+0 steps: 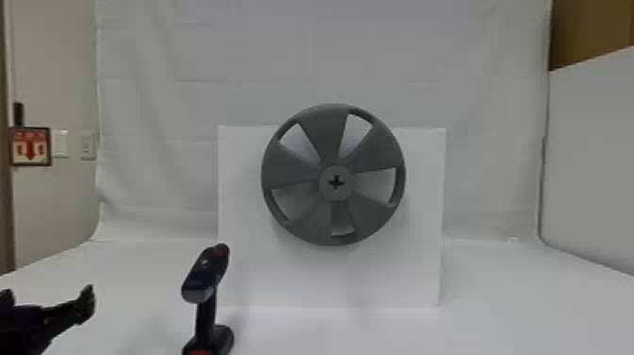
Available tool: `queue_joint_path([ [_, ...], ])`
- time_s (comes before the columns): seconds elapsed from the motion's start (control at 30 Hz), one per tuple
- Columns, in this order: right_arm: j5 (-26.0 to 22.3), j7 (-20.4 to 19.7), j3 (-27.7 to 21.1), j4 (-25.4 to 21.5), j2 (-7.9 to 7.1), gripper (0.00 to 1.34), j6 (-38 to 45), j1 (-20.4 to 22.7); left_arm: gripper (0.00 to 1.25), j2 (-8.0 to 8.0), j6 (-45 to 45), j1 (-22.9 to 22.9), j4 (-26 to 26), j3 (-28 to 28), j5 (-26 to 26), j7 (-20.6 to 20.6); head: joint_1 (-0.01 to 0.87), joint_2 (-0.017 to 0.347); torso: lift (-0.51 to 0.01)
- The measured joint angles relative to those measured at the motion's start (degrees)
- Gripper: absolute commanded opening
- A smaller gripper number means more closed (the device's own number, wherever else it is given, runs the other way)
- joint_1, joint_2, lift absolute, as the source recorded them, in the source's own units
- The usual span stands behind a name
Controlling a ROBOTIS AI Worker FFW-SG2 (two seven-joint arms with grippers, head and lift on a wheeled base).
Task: Grasp the drill and bring into the middle of wheel
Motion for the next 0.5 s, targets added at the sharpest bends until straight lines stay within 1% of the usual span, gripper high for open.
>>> queue_joint_path([
  [0.5, 0.0, 0.0, -0.27, -0.18, 0.0, 1.07, 0.03, 0.19, 1.19, 0.05, 0.09, -0.04, -0.51, 0.0, -0.33, -0.1, 0.054, 0.031, -0.403],
])
